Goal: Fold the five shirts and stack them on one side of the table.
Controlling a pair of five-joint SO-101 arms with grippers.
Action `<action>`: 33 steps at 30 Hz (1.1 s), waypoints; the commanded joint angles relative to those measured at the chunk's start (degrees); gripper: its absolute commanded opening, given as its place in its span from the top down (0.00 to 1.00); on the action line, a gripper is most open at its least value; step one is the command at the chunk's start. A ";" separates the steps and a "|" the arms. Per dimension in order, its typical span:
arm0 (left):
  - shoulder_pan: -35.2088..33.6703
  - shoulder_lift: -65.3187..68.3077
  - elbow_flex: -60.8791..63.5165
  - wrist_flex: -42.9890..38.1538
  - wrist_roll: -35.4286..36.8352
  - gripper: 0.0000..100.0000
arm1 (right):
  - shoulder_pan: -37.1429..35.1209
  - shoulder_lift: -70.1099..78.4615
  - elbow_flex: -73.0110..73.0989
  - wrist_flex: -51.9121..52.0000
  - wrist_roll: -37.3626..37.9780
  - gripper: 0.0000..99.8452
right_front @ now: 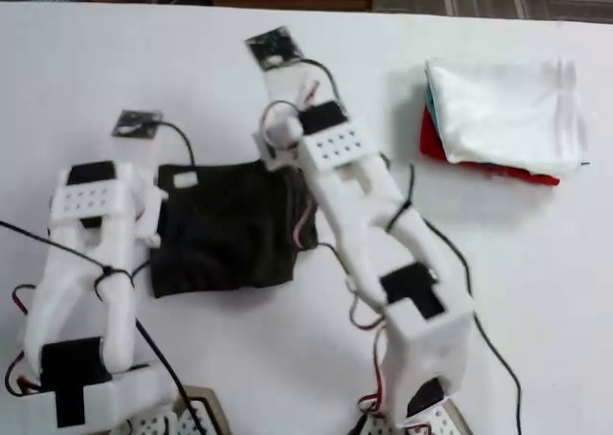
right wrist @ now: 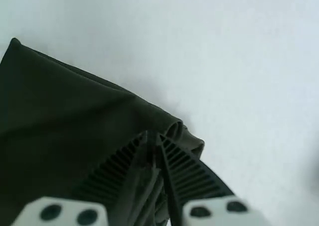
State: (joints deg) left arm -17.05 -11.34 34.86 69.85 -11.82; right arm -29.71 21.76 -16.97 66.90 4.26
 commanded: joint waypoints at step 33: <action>4.13 13.01 -23.25 -3.43 4.22 0.98 | 6.11 4.00 -30.86 32.13 5.71 0.98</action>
State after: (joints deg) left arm -15.21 -5.01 19.38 65.63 -9.80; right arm -21.01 33.45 -45.98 97.14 9.98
